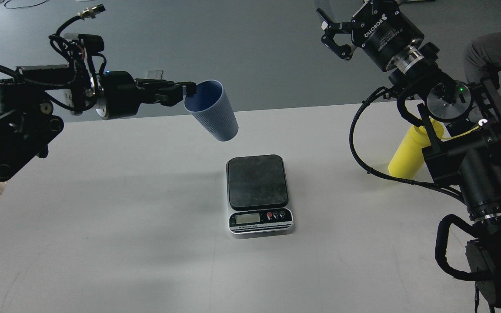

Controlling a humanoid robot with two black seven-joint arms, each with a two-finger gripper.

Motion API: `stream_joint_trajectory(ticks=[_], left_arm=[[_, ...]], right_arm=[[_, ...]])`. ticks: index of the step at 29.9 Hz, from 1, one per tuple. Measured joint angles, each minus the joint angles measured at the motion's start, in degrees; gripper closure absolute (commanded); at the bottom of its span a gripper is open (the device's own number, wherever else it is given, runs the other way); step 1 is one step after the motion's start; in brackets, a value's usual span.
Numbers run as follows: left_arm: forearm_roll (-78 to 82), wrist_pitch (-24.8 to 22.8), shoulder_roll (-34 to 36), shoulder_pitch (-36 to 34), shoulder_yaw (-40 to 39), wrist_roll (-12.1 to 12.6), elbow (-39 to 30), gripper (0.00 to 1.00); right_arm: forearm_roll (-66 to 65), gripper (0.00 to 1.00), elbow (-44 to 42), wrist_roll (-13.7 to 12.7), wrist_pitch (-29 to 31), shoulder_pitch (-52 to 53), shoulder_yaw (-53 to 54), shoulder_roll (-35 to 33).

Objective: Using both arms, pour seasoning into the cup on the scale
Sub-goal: 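Lift the blue cup and carry it onto the scale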

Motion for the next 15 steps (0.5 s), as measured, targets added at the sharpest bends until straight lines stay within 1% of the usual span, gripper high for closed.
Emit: stream_joint_trajectory(ticks=[10, 15], left_arm=[[11.05, -1.14, -9.36, -0.15, 1.15, -0.01, 0.03, 1.0], [13.31, -1.15, -11.59, 0.0, 1.45, 0.0, 0.79, 1.0]], right_arm=[[0.05, 0.0, -0.05, 0.0, -0.02, -0.05, 1.08, 0.0], [0.05, 0.0, -0.03, 0.0, -0.02, -0.05, 1.21, 0.0]])
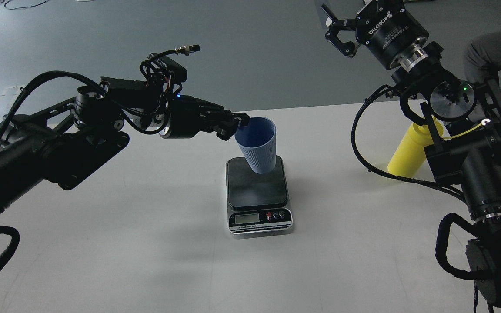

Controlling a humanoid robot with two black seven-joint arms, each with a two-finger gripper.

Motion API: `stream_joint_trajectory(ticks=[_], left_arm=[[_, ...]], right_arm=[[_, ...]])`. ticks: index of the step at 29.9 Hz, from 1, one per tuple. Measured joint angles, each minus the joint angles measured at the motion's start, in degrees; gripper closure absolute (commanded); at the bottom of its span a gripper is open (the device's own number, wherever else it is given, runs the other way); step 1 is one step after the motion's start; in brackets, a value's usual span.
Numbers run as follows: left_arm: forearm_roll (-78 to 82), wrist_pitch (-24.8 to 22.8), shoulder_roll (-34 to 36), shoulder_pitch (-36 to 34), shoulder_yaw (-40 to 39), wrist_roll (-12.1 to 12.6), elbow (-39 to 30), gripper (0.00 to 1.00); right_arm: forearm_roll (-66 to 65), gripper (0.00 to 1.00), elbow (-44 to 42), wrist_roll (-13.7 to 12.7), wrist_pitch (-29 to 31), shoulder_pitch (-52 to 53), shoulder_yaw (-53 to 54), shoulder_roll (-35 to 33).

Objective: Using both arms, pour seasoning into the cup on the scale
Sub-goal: 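Lift the blue cup and carry it onto the scale, then lower the cup onto the scale and open the left gripper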

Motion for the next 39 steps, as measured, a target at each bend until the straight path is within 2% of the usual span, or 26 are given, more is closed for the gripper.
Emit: stream_joint_trajectory(ticks=[39], left_arm=[[4.72, 0.8, -4.31, 0.57, 1.54, 0.0, 4.49, 1.0]], right_arm=[[-0.01, 0.0, 0.05, 0.0, 0.0, 0.21, -0.02, 0.0]])
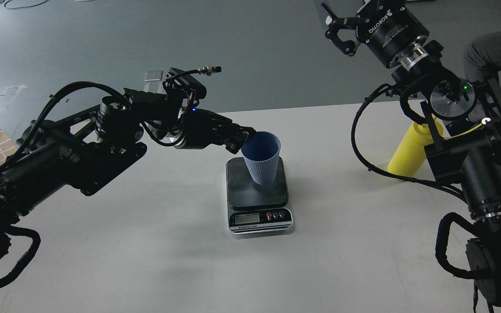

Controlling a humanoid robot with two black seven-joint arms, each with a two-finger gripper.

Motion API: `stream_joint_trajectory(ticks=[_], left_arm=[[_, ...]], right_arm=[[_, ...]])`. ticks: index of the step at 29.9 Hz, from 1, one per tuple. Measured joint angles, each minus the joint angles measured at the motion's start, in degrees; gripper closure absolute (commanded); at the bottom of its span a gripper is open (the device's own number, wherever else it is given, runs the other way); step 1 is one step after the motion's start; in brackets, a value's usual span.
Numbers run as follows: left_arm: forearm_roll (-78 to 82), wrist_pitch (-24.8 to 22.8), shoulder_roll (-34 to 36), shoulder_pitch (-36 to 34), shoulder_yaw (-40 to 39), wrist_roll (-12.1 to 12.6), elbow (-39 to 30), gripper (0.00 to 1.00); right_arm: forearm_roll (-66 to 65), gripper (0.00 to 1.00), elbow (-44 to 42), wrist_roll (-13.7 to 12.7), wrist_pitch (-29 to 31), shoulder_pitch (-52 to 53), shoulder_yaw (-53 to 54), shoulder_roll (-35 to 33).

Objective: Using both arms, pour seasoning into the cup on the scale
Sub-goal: 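Lower the cup onto the scale and open the left gripper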

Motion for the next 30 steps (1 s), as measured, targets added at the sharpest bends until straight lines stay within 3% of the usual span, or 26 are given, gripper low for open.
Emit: stream_joint_trajectory(ticks=[30], left_arm=[[-0.15, 1.2, -0.43, 1.27, 0.42, 0.0, 0.89, 1.0]], right_arm=[[-0.02, 0.0, -0.13, 0.0, 0.0, 0.01, 0.0, 0.0]])
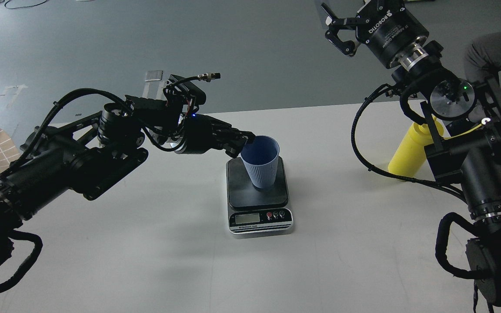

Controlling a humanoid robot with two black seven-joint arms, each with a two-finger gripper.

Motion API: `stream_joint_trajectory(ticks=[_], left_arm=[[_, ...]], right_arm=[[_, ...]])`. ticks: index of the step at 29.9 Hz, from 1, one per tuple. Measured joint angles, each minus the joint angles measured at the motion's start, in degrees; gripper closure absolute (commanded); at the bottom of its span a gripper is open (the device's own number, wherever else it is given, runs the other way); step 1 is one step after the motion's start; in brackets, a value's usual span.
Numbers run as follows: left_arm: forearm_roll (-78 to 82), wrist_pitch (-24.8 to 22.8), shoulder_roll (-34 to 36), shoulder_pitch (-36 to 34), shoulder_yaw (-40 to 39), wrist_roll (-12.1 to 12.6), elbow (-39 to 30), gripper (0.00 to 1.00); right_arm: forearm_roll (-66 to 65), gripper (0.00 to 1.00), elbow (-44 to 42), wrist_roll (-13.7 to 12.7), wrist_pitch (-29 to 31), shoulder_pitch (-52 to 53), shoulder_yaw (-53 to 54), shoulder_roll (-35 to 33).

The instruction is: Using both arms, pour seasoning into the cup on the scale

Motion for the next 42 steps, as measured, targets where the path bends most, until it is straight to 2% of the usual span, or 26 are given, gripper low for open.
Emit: stream_joint_trajectory(ticks=[1, 3, 9, 11, 12, 13, 14, 15, 16, 17, 19, 20, 23, 34, 37, 42], left_arm=[[0.0, 0.0, 0.0, 0.01, 0.0, 0.0, 0.09, 1.0], [0.0, 0.0, 0.0, 0.02, 0.0, 0.0, 0.19, 0.85], [-0.35, 0.01, 0.0, 0.02, -0.1, 0.0, 0.23, 0.72], [-0.38, 0.01, 0.0, 0.02, -0.1, 0.0, 0.23, 0.66], [-0.41, 0.02, 0.0, 0.07, -0.1, 0.0, 0.23, 0.65], [-0.44, 0.02, 0.0, 0.14, -0.1, 0.0, 0.23, 0.6], [-0.44, 0.02, 0.0, 0.18, -0.1, 0.0, 0.23, 0.51], [-0.5, 0.02, 0.0, 0.18, -0.14, 0.0, 0.23, 0.32], [-0.58, 0.02, 0.0, 0.18, -0.26, 0.0, 0.23, 0.24], [-0.74, 0.02, 0.01, 0.18, -0.52, 0.0, 0.23, 0.19], [-1.78, 0.02, 0.09, 0.17, -0.95, 0.0, 0.23, 0.14], [-2.85, 0.02, 0.14, 0.17, -1.04, 0.0, 0.23, 0.08], [-6.54, 0.02, 0.36, 0.04, -1.07, 0.0, 0.23, 0.02], [-16.66, -0.03, 2.49, -0.79, -1.84, 0.0, 0.77, 0.02], [-24.9, -0.02, 4.0, -0.85, -4.4, 0.0, 2.48, 0.02], [-47.3, -0.28, 7.45, -0.87, -10.01, 0.01, 6.51, 0.02]], right_arm=[[-0.02, 0.0, 0.0, 0.0, 0.0, 0.0, 0.0, 0.0], [-0.03, 0.0, 0.0, 0.0, 0.0, 0.01, 0.0, 0.0], [-0.04, 0.0, 0.0, 0.0, 0.0, 0.01, 0.0, 0.0], [-0.04, 0.0, 0.0, 0.0, 0.0, 0.0, 0.0, 0.0], [-0.04, 0.0, 0.0, 0.0, 0.0, -0.02, 0.0, 0.0], [-0.04, 0.0, 0.0, 0.0, 0.0, -0.07, 0.0, 0.0], [-0.04, 0.0, 0.01, 0.0, 0.0, -0.12, 0.0, 0.0], [-0.03, 0.0, 0.02, 0.0, 0.0, -0.16, 0.0, 0.0], [-0.02, 0.0, 0.04, 0.0, 0.0, -0.19, 0.0, 0.0], [0.0, 0.0, 0.07, 0.0, 0.0, -0.23, 0.0, 0.0], [0.01, 0.0, 0.11, 0.0, 0.0, -0.32, 0.0, 0.0], [0.01, 0.0, 0.12, 0.0, 0.0, -0.36, 0.0, 0.0], [0.01, 0.0, 0.13, 0.0, 0.0, -0.41, 0.0, 0.0], [0.02, 0.0, 0.22, 0.0, 0.0, -0.43, 0.0, 0.0], [-0.03, 0.0, 0.22, 0.0, 0.0, -0.43, 0.0, 0.0], [-0.05, 0.0, 0.22, 0.0, 0.0, -0.65, 0.0, 0.0]])
